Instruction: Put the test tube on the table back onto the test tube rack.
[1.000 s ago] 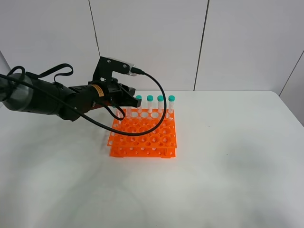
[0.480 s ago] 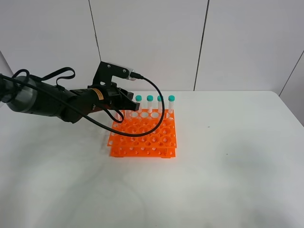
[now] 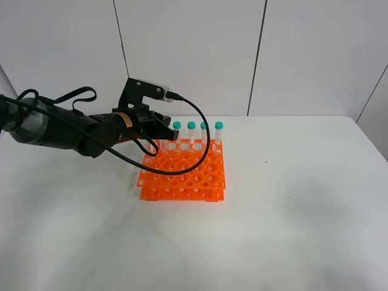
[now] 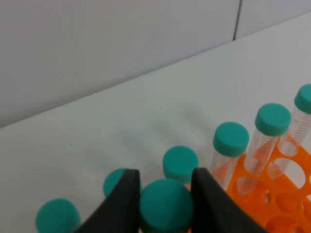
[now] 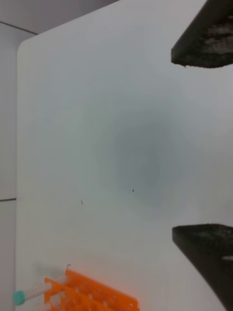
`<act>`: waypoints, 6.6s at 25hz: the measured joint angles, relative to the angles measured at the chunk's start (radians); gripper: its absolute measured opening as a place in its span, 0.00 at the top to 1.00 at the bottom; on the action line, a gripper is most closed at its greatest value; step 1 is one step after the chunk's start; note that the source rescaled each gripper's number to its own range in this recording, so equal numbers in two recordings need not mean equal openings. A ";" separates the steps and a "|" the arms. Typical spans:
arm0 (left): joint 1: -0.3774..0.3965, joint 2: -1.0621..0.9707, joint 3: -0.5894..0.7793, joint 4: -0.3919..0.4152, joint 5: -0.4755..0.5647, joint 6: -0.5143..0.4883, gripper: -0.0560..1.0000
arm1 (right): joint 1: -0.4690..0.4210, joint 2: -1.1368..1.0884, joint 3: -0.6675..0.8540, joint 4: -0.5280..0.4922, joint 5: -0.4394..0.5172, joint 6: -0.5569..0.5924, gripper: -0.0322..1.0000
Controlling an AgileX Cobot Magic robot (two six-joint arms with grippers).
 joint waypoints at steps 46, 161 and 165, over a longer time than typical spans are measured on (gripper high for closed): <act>0.010 0.053 -0.002 0.000 0.023 -0.075 0.94 | 0.000 0.000 0.000 0.000 0.000 0.000 0.00; 0.338 -1.232 0.369 -0.030 1.550 -0.019 0.00 | 0.000 0.000 0.000 0.000 0.000 0.000 0.00; 0.338 -1.418 0.452 -0.025 1.518 -0.019 0.00 | 0.000 0.000 0.000 0.000 0.000 0.000 0.00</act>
